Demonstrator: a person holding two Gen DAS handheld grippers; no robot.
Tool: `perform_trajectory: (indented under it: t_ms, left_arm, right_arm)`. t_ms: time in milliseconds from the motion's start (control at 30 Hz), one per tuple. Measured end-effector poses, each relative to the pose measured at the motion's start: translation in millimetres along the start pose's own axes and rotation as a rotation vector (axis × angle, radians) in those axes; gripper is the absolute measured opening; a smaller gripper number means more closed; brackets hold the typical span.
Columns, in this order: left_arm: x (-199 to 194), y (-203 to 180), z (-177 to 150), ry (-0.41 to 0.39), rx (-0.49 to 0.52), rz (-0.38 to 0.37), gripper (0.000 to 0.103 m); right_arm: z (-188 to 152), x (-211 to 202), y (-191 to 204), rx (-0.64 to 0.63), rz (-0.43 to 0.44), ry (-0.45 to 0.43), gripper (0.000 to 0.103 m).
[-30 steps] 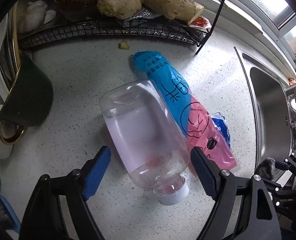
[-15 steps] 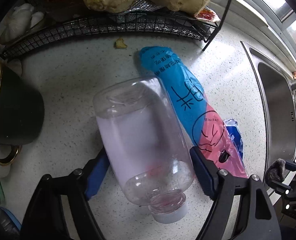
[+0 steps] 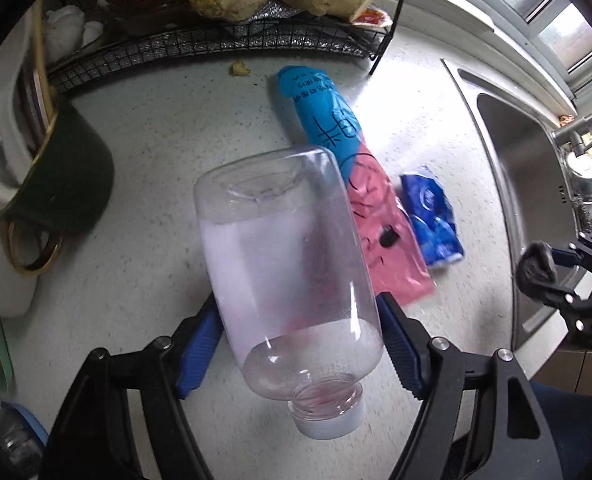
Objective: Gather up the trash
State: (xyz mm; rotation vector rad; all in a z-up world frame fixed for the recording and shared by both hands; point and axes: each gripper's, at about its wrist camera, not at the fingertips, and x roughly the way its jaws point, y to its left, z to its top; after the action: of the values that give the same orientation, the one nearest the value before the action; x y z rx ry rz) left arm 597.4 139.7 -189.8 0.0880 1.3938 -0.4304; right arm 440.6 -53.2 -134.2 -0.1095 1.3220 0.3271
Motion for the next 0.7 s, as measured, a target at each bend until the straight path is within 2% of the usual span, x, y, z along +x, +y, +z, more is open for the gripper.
perform_trajectory:
  t_ms: [133,267,467,700]
  left_arm:
    - [-19,-15,-19,-0.031,0.026,-0.025,0.073]
    - [-27,-49,-31,-0.033,0.105,-0.012,0.073]
    - [-27,-115,-43,-0.036,0.164,-0.029,0.073]
    - [-41,-177,-74,-0.064,0.177,-0.036,0.073]
  right_arm:
    - [-1,-7,3,-0.005,0.028,-0.020,0.040]
    - [-3,-15,7,-0.016,0.053,-0.044,0.040]
    - [-13,-29,8,-0.037,0.093,-0.083,0.040]
    - [-40,-57,3,-0.075,0.116,-0.130,0.040]
